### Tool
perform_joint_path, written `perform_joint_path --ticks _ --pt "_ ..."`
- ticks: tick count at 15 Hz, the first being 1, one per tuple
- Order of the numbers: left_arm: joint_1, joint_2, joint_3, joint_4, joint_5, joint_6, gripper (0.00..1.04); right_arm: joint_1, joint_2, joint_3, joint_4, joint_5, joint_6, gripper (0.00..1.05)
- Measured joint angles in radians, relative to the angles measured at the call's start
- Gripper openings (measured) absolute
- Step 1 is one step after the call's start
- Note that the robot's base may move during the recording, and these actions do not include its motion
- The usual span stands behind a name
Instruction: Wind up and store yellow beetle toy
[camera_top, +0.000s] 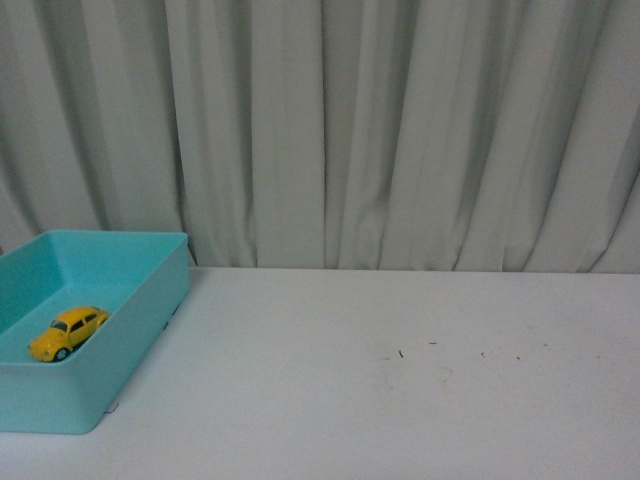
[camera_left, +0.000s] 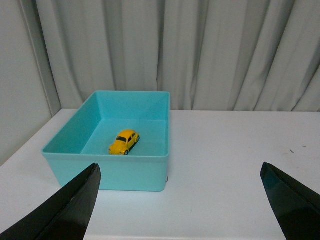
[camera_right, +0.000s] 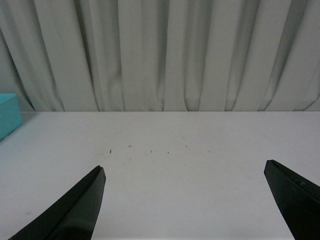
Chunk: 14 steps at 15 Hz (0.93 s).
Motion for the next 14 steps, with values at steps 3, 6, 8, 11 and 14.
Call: perform_joint_path --ticks 3,6,8,11,14 --pt "0.000 0.000 0.000 -0.003 0.000 0.000 0.98 0.000 0.001 0.000 -0.002 0.001 0.000 0.98" --pt "0.000 0.000 0.000 -0.005 0.000 0.000 0.98 0.000 0.001 0.000 -0.005 0.000 0.000 0.98" --pt "0.000 0.000 0.000 -0.005 0.001 0.000 0.98 0.000 0.001 0.000 -0.006 0.000 0.000 0.98" --pt "0.000 0.000 0.000 -0.003 0.000 0.000 0.98 0.000 0.000 0.000 -0.004 0.000 0.000 0.98" --pt "0.000 0.000 0.000 -0.008 0.000 0.000 0.98 0.000 0.001 0.000 -0.007 0.001 0.000 0.98"
